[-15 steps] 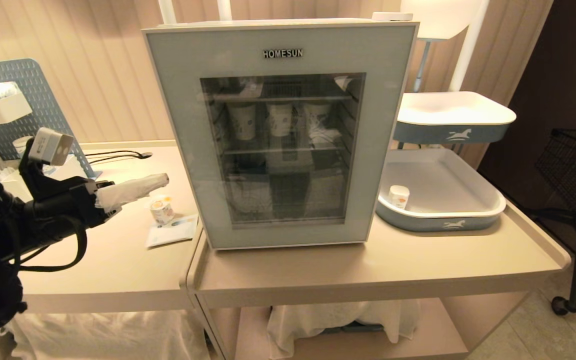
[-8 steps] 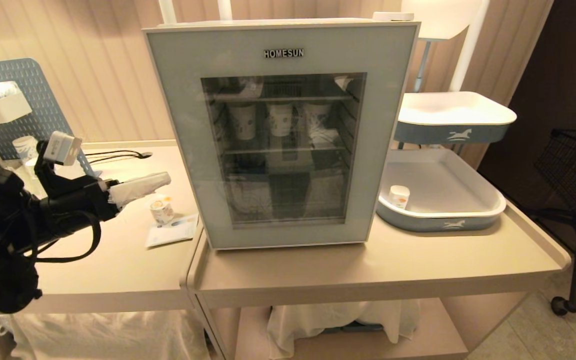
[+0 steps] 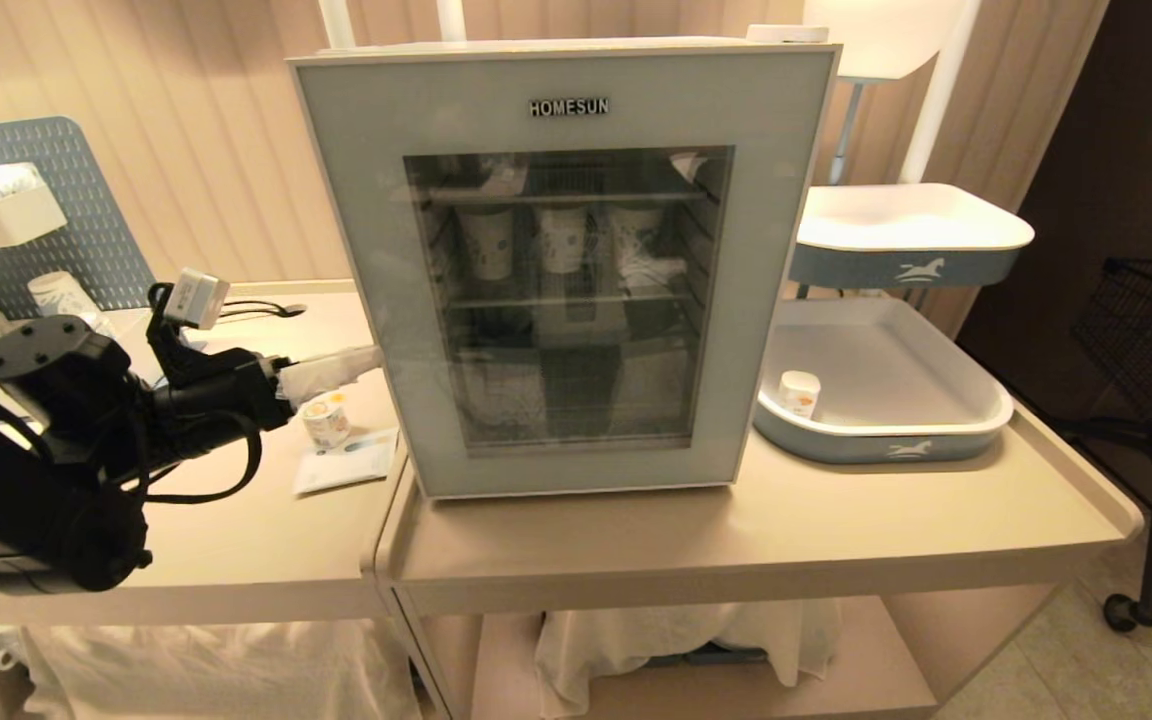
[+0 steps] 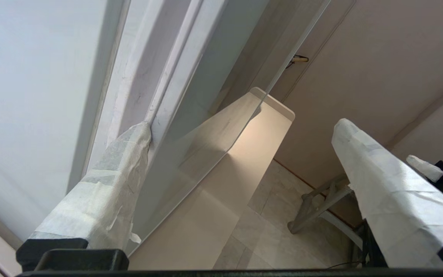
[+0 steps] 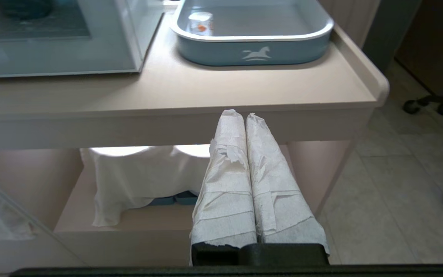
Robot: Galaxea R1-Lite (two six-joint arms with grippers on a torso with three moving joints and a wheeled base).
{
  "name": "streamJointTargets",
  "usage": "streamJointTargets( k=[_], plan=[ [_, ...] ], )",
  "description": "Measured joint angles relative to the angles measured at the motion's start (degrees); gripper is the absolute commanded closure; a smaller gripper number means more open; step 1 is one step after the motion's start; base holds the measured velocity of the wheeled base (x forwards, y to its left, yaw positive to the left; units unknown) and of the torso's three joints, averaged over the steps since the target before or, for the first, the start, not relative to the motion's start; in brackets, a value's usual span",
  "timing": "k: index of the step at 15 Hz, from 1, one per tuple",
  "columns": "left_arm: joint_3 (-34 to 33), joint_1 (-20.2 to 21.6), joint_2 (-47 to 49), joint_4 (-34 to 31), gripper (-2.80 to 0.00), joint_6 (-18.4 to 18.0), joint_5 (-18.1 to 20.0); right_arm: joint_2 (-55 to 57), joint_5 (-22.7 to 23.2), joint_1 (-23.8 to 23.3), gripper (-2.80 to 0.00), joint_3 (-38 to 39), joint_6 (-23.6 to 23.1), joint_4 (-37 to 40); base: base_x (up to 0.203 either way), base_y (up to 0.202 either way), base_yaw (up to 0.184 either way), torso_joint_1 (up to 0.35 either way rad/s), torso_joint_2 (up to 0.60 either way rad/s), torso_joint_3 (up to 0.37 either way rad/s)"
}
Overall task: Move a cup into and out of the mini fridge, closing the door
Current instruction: Open the freezer door
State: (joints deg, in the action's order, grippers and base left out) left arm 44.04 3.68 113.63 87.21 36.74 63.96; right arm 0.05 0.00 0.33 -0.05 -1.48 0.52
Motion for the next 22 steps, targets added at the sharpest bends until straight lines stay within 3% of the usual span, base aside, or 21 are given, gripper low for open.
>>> streamJointTargets(
  k=[3,6,11,16,22],
  plan=[
    [0.9,-1.4,0.8,0.0,-2.8,0.5,0.0,0.0,0.0,0.0,0.0,0.0,0.0,0.0,0.0,0.0,0.0,0.0,0.0,0.0],
    [0.1,-2.3,0.0,-0.1,-2.8,3.3,-0.4,0.0,0.0,0.0,0.0,0.0,0.0,0.0,0.0,0.0,0.0,0.0,0.0,0.0],
    [-3.7,-4.3,-3.5,-0.1,-2.8,3.3,1.1,0.0,0.0,-0.1,0.0,-0.1,0.0,0.0,0.0,0.0,0.0,0.0,0.0,0.0],
    [-1.7,-3.3,-2.6,0.0,-2.8,0.2,-0.8,0.0,-0.1,0.0,0.0,0.0,0.0,0.0,0.0,0.0,0.0,0.0,0.0,0.0],
    [-7.0,3.6,-6.6,-0.1,-2.8,0.2,-1.1,0.0,0.0,0.0,0.0,0.0,0.0,0.0,0.0,0.0,0.0,0.0,0.0,0.0]
  ],
)
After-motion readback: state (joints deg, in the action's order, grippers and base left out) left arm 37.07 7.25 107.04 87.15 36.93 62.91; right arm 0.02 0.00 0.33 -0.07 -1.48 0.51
